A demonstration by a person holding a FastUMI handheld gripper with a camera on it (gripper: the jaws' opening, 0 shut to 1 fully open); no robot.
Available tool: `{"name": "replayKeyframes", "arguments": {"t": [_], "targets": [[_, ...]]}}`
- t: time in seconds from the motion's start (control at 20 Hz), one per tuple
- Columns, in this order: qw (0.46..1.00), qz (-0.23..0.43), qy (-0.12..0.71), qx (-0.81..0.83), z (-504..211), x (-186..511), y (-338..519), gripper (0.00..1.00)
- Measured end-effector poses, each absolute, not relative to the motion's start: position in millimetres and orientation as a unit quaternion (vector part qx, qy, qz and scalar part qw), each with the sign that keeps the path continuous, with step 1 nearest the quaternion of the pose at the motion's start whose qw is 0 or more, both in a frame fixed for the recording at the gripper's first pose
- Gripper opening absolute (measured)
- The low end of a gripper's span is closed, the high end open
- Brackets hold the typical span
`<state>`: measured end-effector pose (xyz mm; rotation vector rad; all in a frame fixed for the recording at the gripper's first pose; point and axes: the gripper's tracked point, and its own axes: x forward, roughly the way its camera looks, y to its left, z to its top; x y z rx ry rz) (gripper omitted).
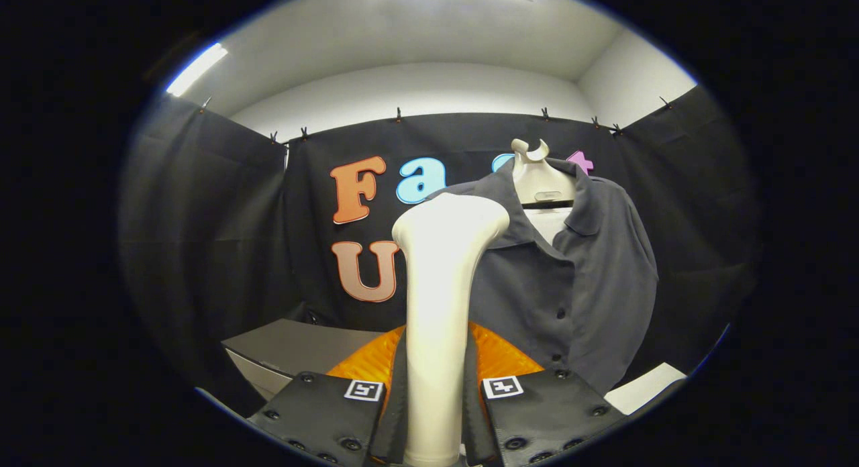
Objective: Iron the clothes twice with a garment steamer, once on the left side and once on the right side.
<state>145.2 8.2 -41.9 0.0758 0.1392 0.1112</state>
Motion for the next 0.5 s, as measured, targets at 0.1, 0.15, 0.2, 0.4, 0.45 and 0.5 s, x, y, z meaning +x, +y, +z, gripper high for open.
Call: {"name": "replayKeyframes", "arguments": {"t": [0.1, 0.15, 0.2, 0.4, 0.45, 0.5], "targets": [[0.995, 0.047, 0.074, 0.051, -47.4, 147.5, -2.1, 0.4], [0.995, 0.042, 0.075, 0.054, -50.7, 150.3, -7.7, 0.4], [0.995, 0.037, 0.077, 0.055, -53.8, 154.6, -13.6, 0.4], [0.993, 0.02, 0.097, 0.059, -72.3, 169.9, -32.2, 0.4], [0.993, 0.016, 0.1, 0.061, -76.1, 171.3, -35.5, 0.4], [0.993, 0.013, 0.103, 0.063, -79.5, 174.2, -37.9, 0.4]]}}
